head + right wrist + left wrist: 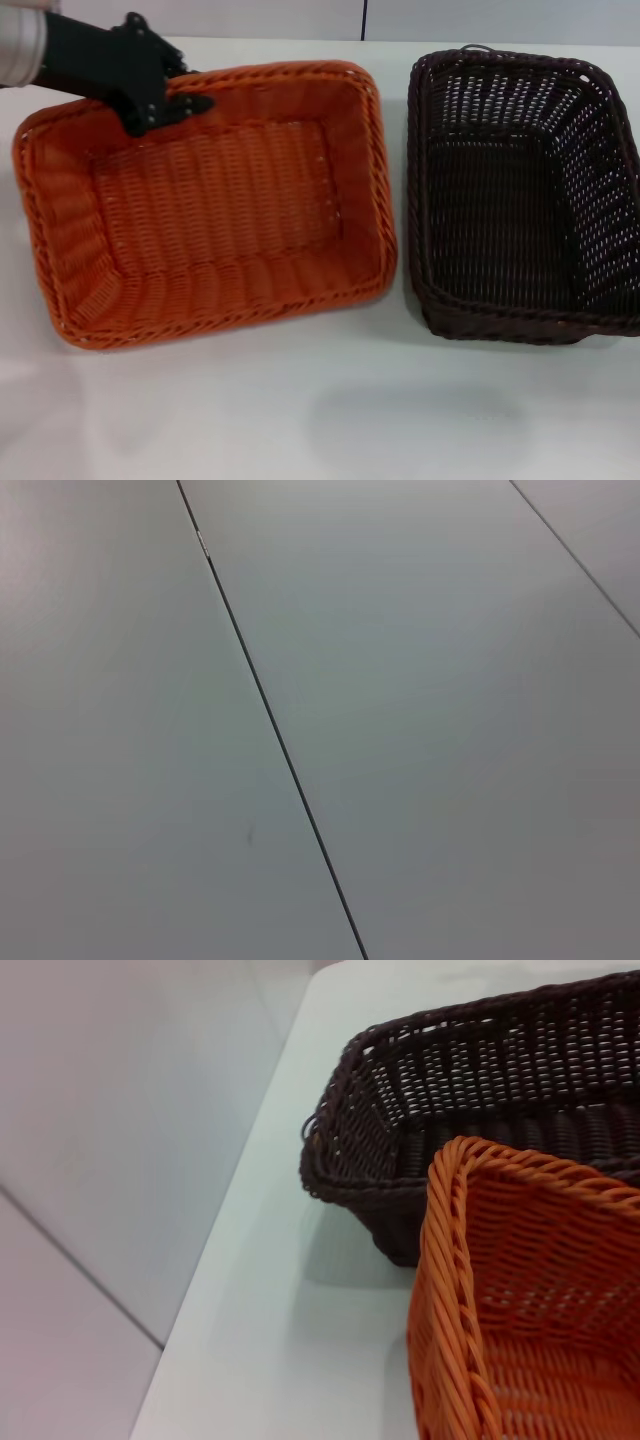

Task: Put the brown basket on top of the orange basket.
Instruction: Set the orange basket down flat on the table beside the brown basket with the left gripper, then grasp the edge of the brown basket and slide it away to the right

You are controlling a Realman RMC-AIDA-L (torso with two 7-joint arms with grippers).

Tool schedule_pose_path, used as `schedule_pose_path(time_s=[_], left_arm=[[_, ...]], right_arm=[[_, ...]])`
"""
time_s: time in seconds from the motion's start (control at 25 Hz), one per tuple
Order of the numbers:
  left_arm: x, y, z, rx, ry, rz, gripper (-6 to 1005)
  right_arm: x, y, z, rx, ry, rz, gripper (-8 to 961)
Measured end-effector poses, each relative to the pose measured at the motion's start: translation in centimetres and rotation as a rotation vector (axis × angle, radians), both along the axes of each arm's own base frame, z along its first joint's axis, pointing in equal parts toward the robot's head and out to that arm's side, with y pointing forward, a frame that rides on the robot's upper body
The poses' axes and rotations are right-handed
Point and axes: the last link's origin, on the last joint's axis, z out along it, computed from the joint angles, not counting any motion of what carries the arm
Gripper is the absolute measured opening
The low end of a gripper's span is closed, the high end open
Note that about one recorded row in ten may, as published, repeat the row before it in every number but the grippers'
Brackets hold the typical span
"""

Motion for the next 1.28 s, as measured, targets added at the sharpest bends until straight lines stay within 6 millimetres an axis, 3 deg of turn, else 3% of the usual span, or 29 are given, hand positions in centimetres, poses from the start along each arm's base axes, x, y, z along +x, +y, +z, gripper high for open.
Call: schedule_pose_path(time_s=[0.32, 0.88, 1.28], left_arm=[[0.9, 1.0, -2.3, -0.008, 0.051, -0.08, 175], [1.1, 2.1, -5.0, 0.039, 0.076, -0.054, 176], [2.2, 3.1, -4.7, 0.097, 0.101, -0.111, 463]], right_arm=[[0.1, 0.1, 0.2, 0.005, -0.007, -0.004, 825], [0.2, 0.2, 0.4, 0.004, -0.021, -0.012, 825], [0.2, 0.2, 0.3, 0.0, -0.023, -0.011, 825]])
